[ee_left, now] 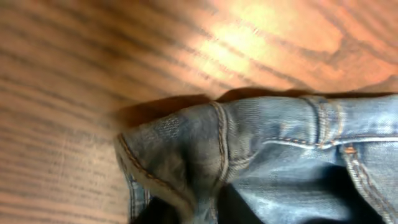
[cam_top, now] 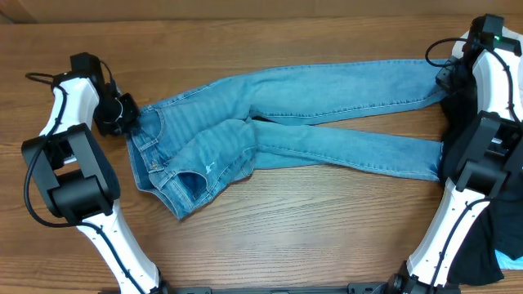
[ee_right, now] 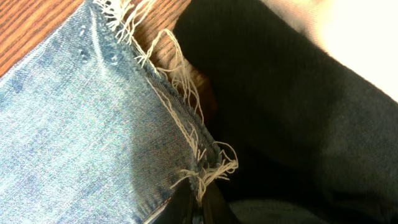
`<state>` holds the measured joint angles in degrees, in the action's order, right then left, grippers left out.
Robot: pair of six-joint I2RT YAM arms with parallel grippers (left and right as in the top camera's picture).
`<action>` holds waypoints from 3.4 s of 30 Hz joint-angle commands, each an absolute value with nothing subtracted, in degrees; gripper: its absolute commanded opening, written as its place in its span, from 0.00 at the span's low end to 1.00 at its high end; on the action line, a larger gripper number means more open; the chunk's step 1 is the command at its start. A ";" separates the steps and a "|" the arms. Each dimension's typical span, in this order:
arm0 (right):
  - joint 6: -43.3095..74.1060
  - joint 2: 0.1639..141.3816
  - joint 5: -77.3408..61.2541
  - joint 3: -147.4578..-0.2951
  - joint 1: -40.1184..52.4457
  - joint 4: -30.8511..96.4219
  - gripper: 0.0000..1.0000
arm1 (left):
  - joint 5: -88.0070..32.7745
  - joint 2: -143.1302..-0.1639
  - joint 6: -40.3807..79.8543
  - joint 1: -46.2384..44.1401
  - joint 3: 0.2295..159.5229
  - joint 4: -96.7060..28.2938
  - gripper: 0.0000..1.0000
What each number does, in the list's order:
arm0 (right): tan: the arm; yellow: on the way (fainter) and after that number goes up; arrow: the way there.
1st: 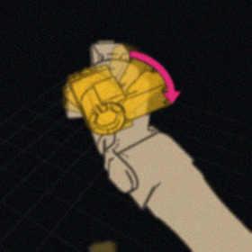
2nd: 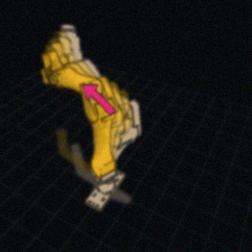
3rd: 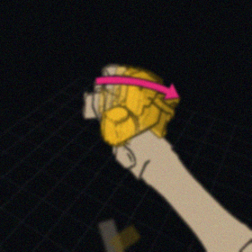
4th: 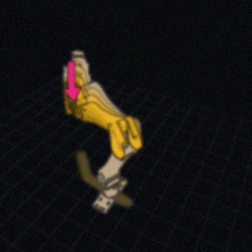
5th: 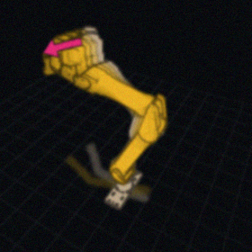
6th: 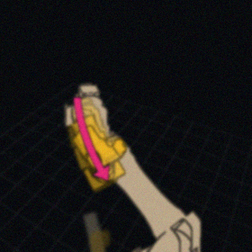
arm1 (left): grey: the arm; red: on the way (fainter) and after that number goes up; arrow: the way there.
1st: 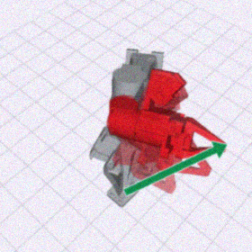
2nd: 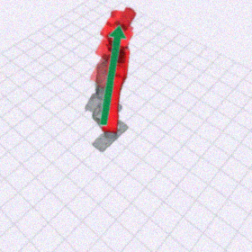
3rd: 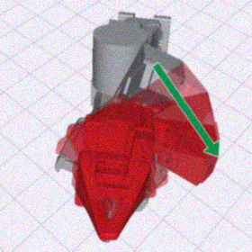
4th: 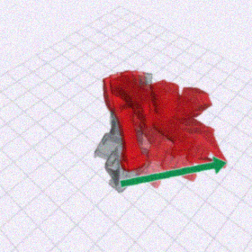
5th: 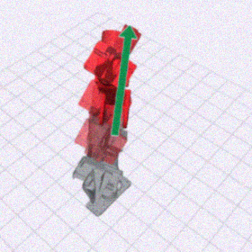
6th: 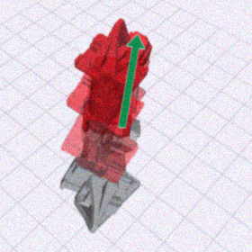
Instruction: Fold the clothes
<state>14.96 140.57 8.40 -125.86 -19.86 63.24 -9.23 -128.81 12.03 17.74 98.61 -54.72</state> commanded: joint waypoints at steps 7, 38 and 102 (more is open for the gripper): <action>14.74 138.34 8.97 -126.72 -20.03 63.13 0.05 | -7.49 -130.58 12.03 19.31 104.12 -47.31 0.04; 14.57 138.32 1.37 -128.70 -19.94 45.76 0.73 | -4.27 -130.98 10.68 21.06 134.72 -46.92 1.00; 16.10 115.57 -0.25 -128.62 -23.00 97.06 0.80 | 6.35 -125.99 14.92 31.33 102.28 -73.19 0.05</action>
<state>16.40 124.84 0.34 -127.59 -22.85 97.03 7.09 -128.03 14.85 31.83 102.65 -73.65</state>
